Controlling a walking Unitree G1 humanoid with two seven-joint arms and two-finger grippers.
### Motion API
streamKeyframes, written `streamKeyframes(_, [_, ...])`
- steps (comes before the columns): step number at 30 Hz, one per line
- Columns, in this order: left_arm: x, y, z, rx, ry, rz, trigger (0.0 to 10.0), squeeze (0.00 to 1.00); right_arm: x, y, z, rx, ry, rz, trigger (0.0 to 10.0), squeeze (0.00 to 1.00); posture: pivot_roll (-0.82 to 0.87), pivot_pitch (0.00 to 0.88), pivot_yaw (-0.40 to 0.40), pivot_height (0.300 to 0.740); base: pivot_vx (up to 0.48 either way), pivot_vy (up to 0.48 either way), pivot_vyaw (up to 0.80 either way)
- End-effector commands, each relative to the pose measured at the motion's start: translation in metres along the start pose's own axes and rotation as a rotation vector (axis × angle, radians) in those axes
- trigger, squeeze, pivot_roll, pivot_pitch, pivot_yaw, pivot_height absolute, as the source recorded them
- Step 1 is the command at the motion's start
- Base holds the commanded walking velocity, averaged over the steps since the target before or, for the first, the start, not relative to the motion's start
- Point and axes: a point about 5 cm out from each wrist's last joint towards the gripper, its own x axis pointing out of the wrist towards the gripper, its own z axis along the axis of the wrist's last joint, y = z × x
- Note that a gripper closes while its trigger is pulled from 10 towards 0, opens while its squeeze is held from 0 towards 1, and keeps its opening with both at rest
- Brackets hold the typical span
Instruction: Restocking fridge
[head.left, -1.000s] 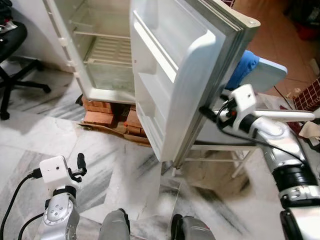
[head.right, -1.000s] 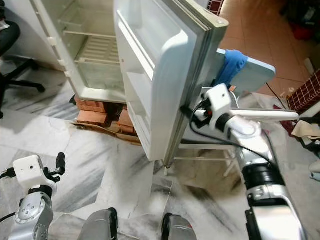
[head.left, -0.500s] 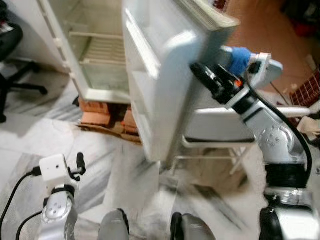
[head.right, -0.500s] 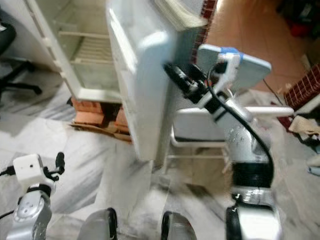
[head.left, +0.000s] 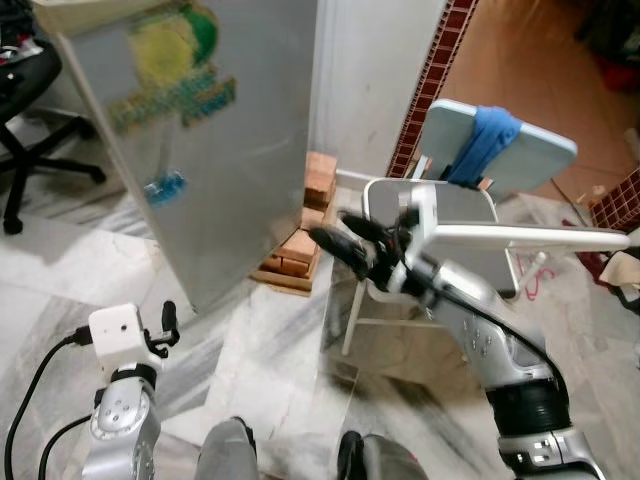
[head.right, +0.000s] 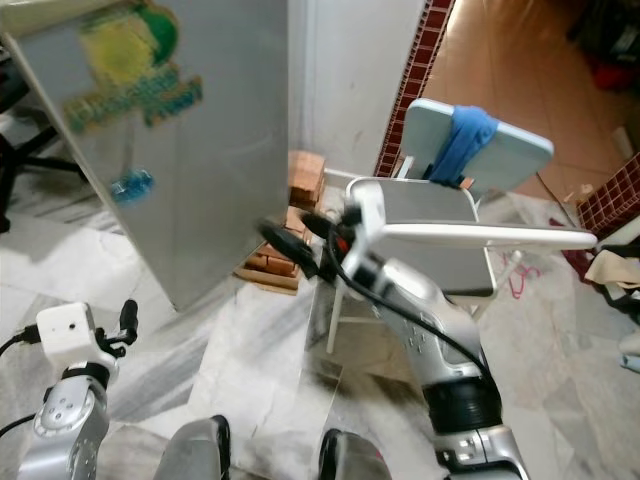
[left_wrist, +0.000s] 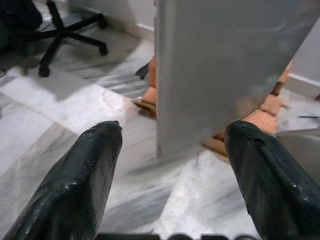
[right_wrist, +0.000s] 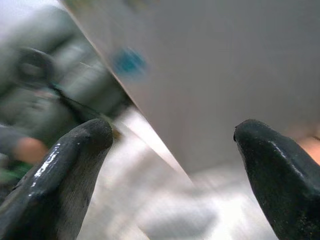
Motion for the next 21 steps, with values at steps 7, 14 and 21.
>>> streamKeyframes(7, [0.0,-0.018,0.007,0.172,-0.069,-0.122,10.0,0.0,-0.01,-0.023,-0.023,-0.162,-0.057,-0.355,10.0,0.0,0.11,0.129,-0.03,0.74,0.0,0.0,0.0])
streamKeyframes(14, [0.001,-0.019,0.008,0.189,-0.078,-0.133,10.0,0.0,-0.014,-0.026,-0.027,-0.166,-0.059,-0.452,10.0,0.0,0.11,0.128,-0.029,0.74,0.0,0.0,0.0])
streamKeyframes(21, [0.007,-0.025,0.019,0.218,-0.118,-0.126,10.0,0.0,-0.02,-0.034,-0.019,-0.2,-0.121,-0.527,10.0,0.0,0.13,0.15,-0.026,0.74,0.0,0.302,-0.8])
